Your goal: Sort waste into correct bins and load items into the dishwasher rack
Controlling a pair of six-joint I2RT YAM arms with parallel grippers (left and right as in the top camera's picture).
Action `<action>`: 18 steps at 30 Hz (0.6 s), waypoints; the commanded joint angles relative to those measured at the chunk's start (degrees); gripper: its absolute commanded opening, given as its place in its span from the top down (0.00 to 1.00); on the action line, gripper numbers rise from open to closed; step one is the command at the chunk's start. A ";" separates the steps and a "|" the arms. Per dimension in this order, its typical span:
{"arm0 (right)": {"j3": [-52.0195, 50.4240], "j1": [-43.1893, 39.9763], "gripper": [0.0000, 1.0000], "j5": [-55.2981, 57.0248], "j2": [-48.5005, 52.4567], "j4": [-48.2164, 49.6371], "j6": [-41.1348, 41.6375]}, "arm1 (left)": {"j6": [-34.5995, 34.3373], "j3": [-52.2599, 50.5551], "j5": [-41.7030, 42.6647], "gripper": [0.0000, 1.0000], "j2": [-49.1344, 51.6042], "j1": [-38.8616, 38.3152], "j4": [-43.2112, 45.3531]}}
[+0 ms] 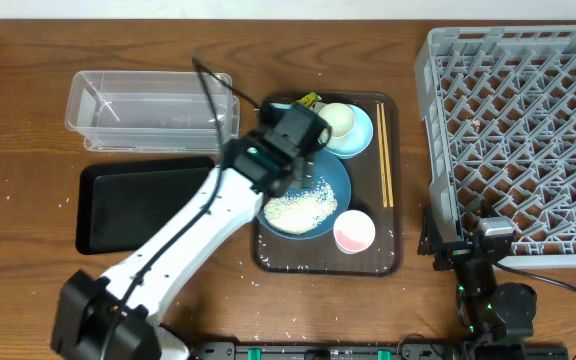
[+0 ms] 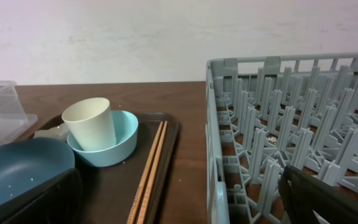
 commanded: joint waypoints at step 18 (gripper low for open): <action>-0.09 -0.50 0.01 -0.07 -0.20 -0.24 -0.50 | -4.57 -1.86 1.77 0.01 6.16 4.33 -1.11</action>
